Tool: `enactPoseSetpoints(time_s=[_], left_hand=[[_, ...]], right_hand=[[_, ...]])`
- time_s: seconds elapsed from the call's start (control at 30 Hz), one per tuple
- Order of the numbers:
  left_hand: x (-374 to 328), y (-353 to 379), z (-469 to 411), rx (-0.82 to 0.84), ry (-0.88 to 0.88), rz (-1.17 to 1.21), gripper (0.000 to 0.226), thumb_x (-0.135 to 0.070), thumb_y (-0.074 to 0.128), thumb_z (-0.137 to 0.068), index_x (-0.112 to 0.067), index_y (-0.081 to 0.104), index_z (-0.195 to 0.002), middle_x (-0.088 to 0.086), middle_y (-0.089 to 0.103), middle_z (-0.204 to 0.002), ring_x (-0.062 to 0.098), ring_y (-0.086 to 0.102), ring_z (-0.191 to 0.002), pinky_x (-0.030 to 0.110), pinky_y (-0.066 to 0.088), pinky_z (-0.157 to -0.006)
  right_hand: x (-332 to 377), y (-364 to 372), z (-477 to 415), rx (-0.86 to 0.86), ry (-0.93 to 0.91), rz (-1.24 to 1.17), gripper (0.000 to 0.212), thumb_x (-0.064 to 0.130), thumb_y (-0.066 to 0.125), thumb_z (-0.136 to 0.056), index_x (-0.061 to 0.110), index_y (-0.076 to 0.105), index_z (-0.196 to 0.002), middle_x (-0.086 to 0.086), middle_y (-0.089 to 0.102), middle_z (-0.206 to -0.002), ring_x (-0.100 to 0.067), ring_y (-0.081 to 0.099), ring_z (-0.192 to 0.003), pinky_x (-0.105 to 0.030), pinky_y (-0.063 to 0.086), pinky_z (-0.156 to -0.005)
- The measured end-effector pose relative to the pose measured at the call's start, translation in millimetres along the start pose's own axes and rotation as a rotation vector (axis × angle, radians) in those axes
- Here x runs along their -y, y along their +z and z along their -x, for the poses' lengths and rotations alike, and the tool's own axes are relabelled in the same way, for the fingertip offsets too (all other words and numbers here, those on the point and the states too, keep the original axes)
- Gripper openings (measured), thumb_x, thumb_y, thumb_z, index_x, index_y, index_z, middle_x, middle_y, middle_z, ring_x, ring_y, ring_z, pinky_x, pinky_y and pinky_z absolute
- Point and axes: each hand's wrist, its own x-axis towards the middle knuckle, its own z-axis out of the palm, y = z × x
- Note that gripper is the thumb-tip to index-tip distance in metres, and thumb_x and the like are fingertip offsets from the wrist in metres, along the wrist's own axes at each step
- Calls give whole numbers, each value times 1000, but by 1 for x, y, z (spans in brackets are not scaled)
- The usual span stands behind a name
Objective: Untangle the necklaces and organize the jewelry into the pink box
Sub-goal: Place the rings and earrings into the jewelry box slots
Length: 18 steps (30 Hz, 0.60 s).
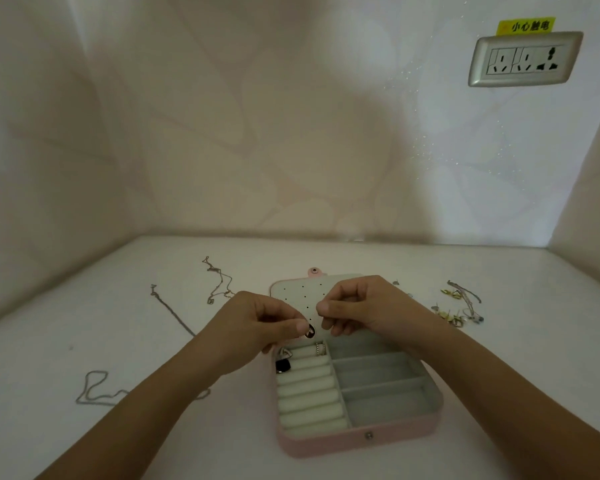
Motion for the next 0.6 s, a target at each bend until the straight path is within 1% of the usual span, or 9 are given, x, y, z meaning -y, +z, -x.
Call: enactPoseSetpoints(time_s=[0.03, 0.07, 0.13, 0.17, 0.23, 0.33, 0.4, 0.47, 0.6], left_hand=[[0, 0, 1, 23, -9, -57, 11, -16, 73, -80, -21, 76, -71, 0, 61, -58, 5, 45, -47, 14, 36, -50], [2, 0, 1, 48, -3, -116, 14, -18, 73, -80, -26, 76, -69, -3, 62, -58, 3, 49, -50, 13, 38, -53], [5, -1, 0, 92, 21, -221, 20, -21, 74, -80, -34, 74, -66, 1, 67, -69, 3, 56, -61, 16, 44, -62], [5, 0, -1, 116, 30, -254, 20, -22, 74, -80, -36, 74, -66, 3, 69, -76, 4, 56, -64, 17, 44, -65], [4, 0, 0, 169, 41, -309, 14, -24, 73, -81, -34, 74, -72, 5, 69, -81, 2, 55, -63, 14, 42, -62], [-1, 3, -2, 214, 47, -398, 6, -27, 70, -84, -28, 73, -79, 6, 65, -79, -1, 51, -56, 9, 37, -57], [-2, 5, -5, 224, 50, -435, 5, -29, 70, -84, -29, 73, -79, 7, 64, -79, 0, 50, -57, 13, 39, -59], [-2, 7, -7, 223, 42, -457, 7, -31, 71, -83, -31, 72, -76, 7, 61, -72, 6, 49, -58, 21, 39, -61], [-2, 7, -9, 234, 30, -483, 9, -33, 70, -83, -32, 71, -74, -1, 54, -65, 6, 45, -57, 18, 36, -56]], right_hand=[[-1, 0, 0, -6, 2, 15, 13, 18, 69, -85, 6, 69, -83, -1, 71, -71, -8, 63, -61, -18, 51, -62], [-1, -1, 0, -9, 3, 29, 13, 17, 68, -86, 4, 69, -84, -1, 71, -71, -8, 63, -61, -17, 51, -61], [-2, 0, -1, -9, 1, 60, 15, 17, 69, -86, 3, 70, -86, -2, 72, -71, -8, 63, -61, -17, 51, -60], [-3, 0, -1, -7, -3, 75, 15, 17, 69, -85, 3, 70, -86, -2, 72, -72, -8, 64, -62, -17, 50, -60], [-4, 1, -2, -2, -9, 96, 14, 18, 69, -85, 4, 70, -86, -2, 72, -72, -8, 64, -62, -17, 50, -60], [-5, 1, -3, 5, -8, 118, 15, 18, 69, -86, 4, 70, -87, -2, 72, -73, -8, 63, -63, -18, 51, -61], [-6, 1, -3, 13, -13, 133, 14, 18, 69, -86, 5, 70, -87, -2, 72, -73, -7, 63, -63, -17, 50, -62], [-6, 0, -3, 18, -19, 143, 13, 18, 69, -86, 5, 70, -86, -1, 72, -73, -6, 63, -62, -17, 50, -61], [-6, 0, -4, 35, -21, 167, 8, 17, 69, -86, 9, 70, -85, -1, 72, -74, -6, 63, -63, -16, 50, -62]])
